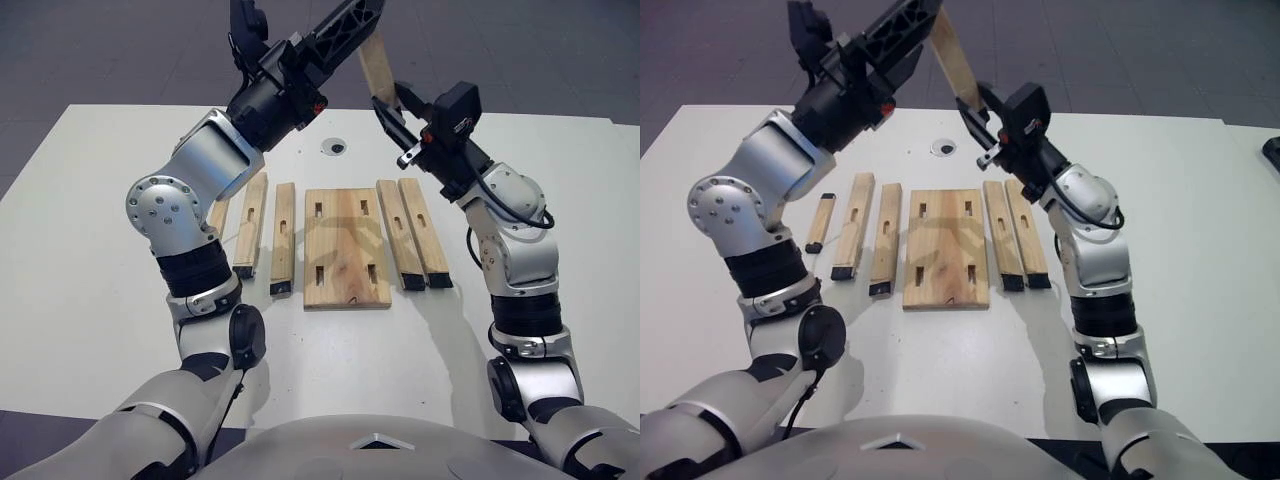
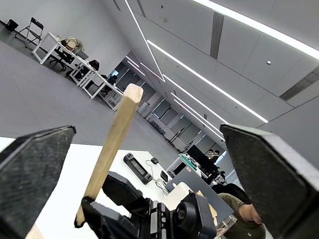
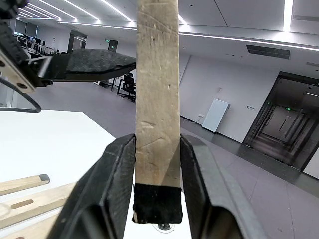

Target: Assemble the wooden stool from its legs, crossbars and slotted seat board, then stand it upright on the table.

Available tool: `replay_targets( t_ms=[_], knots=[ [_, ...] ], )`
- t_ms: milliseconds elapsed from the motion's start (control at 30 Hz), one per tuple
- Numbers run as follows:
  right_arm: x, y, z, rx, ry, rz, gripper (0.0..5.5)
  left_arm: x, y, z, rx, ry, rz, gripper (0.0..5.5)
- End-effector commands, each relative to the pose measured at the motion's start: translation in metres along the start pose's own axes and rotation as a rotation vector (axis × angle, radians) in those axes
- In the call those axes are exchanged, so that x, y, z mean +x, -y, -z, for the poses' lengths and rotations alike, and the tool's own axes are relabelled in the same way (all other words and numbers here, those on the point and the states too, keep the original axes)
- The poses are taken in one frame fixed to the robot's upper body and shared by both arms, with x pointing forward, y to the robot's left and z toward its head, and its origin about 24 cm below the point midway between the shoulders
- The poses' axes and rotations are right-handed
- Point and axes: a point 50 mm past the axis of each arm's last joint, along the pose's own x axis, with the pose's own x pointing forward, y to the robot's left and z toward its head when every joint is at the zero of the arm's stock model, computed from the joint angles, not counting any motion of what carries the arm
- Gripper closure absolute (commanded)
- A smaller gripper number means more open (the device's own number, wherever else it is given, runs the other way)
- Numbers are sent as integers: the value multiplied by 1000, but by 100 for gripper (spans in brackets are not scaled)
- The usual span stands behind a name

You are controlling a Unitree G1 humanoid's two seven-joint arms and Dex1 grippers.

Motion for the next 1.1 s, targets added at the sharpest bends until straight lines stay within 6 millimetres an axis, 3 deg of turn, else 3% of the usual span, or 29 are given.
replay_targets(
  t_ms=[33, 233, 1100],
  knots=[
    [0, -9, 5, -6, -6, -29, 420, 6, 1, -1, -7, -10, -10, 10],
    [1, -13, 5, -6, 0, -34, 420, 7, -5, 3, -3, -50, -35, 14],
    [2, -14, 10, 13, -44, -42, 420, 6, -11, 7, 57, -31, -72, 423]
  ],
)
